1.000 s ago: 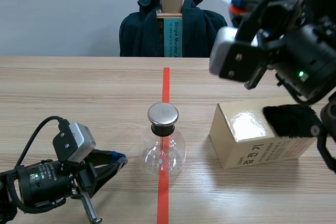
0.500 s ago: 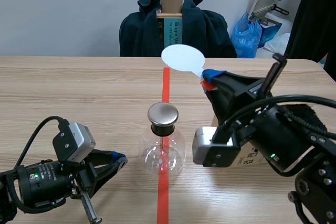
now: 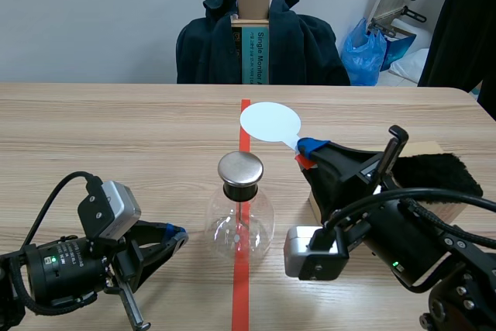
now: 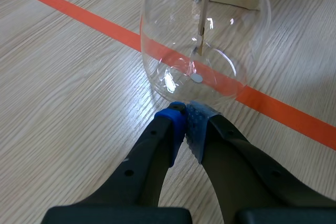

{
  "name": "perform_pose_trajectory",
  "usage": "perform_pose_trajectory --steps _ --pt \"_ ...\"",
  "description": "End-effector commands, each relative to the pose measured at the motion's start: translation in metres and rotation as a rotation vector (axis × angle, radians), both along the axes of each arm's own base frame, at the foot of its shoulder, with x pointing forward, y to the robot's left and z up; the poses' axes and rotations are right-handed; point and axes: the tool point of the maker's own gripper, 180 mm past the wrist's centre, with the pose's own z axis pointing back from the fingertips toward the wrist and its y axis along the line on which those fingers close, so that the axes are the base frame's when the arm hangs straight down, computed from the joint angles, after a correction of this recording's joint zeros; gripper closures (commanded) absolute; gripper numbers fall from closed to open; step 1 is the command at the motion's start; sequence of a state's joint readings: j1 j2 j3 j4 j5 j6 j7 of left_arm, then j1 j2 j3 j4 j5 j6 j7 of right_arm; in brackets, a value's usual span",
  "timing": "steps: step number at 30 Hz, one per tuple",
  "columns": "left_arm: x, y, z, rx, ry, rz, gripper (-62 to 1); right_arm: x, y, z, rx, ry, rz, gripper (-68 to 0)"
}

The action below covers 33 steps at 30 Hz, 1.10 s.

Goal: Do the electroscope experiment.
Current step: 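Bring the plate to the electroscope and point at the metal foil, then move the plate toward and away from the electroscope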

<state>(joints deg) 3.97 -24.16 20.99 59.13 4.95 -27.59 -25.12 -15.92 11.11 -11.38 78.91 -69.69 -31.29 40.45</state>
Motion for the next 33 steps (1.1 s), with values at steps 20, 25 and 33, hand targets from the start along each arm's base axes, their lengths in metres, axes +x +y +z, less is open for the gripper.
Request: perform_pose_trajectory --steps 20,25,33 --pt "0.005 -0.002 0.011 -0.02 -0.029 -0.002 -3.0 -0.029 0.021 0.001 -0.029 -0.023 0.196 -0.6" --pt "0.005 -0.002 0.011 -0.02 -0.029 -0.002 -3.0 -0.034 0.025 0.0 -0.033 -0.025 0.233 -0.6" --pt "0.005 -0.002 0.011 -0.02 -0.029 -0.002 -3.0 -0.036 0.026 0.0 -0.034 -0.025 0.245 -0.6"
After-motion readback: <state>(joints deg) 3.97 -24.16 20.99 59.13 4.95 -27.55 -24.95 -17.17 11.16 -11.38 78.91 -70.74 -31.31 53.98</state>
